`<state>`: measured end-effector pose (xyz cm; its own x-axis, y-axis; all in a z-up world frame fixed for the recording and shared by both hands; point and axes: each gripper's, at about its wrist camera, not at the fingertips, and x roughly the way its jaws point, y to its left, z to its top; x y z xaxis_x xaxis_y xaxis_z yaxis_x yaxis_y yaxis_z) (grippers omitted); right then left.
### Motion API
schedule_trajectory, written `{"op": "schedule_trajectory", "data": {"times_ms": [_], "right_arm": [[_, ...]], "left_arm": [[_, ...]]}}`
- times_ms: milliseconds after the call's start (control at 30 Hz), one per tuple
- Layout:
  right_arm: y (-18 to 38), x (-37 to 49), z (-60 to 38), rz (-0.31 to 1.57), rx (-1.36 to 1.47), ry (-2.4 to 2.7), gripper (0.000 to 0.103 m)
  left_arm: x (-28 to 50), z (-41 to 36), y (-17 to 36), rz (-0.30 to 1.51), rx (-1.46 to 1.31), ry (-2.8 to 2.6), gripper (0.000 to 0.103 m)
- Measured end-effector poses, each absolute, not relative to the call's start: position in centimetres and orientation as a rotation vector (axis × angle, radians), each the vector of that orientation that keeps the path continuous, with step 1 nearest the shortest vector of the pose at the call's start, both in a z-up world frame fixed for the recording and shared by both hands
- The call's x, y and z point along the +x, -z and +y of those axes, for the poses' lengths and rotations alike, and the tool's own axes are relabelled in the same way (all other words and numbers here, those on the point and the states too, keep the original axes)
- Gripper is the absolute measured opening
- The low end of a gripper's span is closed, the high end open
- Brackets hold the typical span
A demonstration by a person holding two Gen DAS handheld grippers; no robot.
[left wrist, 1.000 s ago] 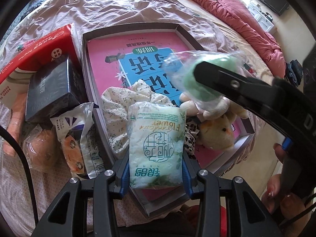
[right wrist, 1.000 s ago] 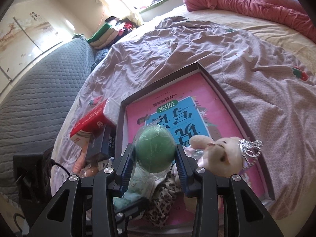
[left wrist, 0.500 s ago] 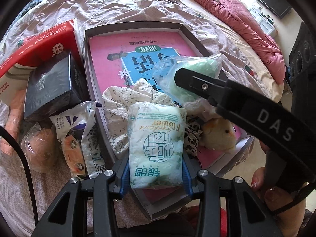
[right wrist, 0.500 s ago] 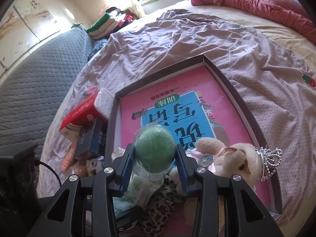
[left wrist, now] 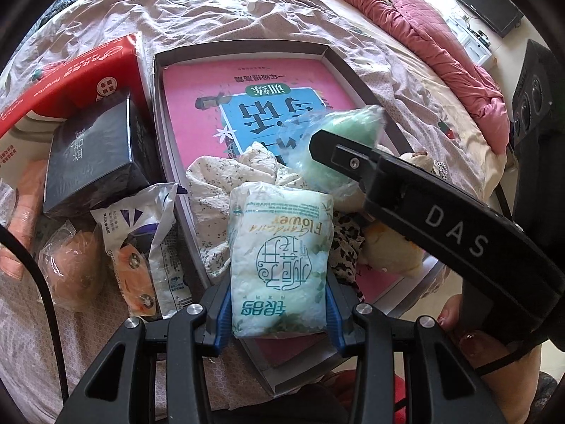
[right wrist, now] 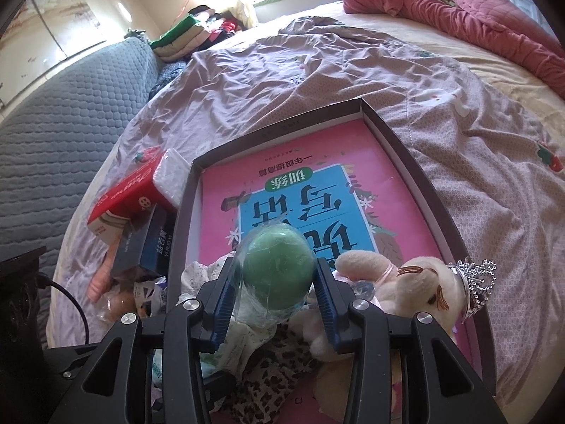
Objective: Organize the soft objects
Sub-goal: 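Release the green ball onto the tray with the right gripper while the left lowers the packet, then open the left gripper on the packet and move both open grippers back over the pile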
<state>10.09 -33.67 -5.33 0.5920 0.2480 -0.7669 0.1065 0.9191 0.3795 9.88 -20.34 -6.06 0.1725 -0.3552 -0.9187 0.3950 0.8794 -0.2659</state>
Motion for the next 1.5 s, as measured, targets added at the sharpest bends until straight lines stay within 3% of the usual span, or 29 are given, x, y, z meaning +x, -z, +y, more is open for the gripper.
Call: {"op": "schedule_trajectory", "data": {"times_ms": [467,567,767,1300,1500], "right_arm": [[3.8,9.1,-34.6,0.899,0.439,-0.069,0.049],[3.1,8.6,-34.8,0.884,0.439,-0.064,0.059],[2.5,7.8,-35.5,0.873,0.448,-0.052,0.06],[0.9,5.6,-37.1,0.84,0.472,-0.014,0.063],[0.5,5.2,-37.6,0.836,0.469,-0.002,0.063]], "left_arm": [[10.1,-20.5,5.8,1.279,0.015,0.548,0.043],[10.3,-20.7,5.7,1.273,0.016,0.548,0.043],[10.4,-21.2,5.7,1.259,0.029,0.541,0.045],[10.3,-20.9,4.5,1.223,0.026,0.518,0.064],[10.3,-20.7,4.1,1.214,0.027,0.506,0.066]]}}
